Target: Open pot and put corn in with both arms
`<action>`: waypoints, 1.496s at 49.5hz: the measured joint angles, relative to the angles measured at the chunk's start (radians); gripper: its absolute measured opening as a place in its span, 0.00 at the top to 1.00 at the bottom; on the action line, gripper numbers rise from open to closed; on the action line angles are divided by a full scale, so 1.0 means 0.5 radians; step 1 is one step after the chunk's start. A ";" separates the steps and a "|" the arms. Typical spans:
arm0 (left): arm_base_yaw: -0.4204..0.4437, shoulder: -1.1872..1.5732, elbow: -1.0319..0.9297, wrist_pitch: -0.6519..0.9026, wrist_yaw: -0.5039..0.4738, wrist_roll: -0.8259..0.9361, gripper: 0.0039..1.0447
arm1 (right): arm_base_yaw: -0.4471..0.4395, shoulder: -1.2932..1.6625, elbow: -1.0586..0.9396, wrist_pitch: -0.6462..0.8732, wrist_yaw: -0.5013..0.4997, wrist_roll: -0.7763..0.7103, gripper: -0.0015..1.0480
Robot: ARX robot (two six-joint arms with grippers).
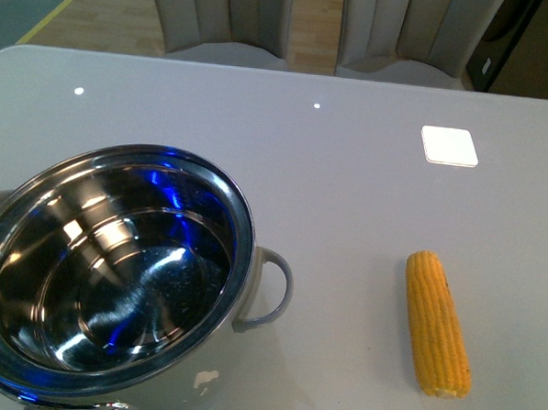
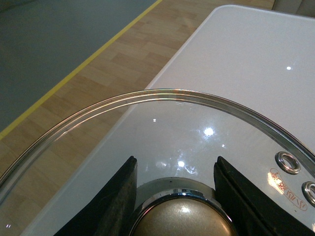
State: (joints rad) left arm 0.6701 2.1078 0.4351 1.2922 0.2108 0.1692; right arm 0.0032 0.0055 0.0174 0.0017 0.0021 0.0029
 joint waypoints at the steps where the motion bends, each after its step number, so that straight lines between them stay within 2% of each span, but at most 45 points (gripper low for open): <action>1: 0.000 0.043 0.019 0.015 0.000 -0.009 0.58 | 0.000 0.000 0.000 0.000 0.000 0.000 0.09; 13: -0.030 0.357 0.220 0.052 -0.025 -0.053 0.57 | 0.000 0.000 0.000 0.000 0.000 0.000 0.09; 31: -0.198 0.731 0.534 0.180 -0.039 -0.063 0.56 | 0.000 0.000 0.000 0.000 0.000 0.000 0.09; 54: -0.218 1.009 0.723 0.160 -0.011 -0.125 0.57 | 0.000 0.000 0.000 0.000 0.000 0.000 0.09; 57: -0.218 1.021 0.731 0.161 0.000 -0.138 0.53 | 0.000 0.000 0.000 0.000 0.000 0.000 0.09; 63: -0.218 1.022 0.730 0.164 0.001 -0.141 0.30 | 0.000 0.000 0.000 0.000 0.000 0.000 0.09; 72: -0.218 1.018 0.727 0.164 -0.011 -0.140 0.07 | 0.000 0.000 0.000 0.000 0.000 0.000 0.09; 74: -0.217 1.010 0.719 0.160 -0.018 -0.139 0.05 | 0.000 0.000 0.000 0.000 0.000 0.000 0.09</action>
State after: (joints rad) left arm 0.5617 2.6129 0.7948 1.3724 0.2016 0.0998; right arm 0.0032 0.0055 0.0174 0.0017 0.0021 0.0029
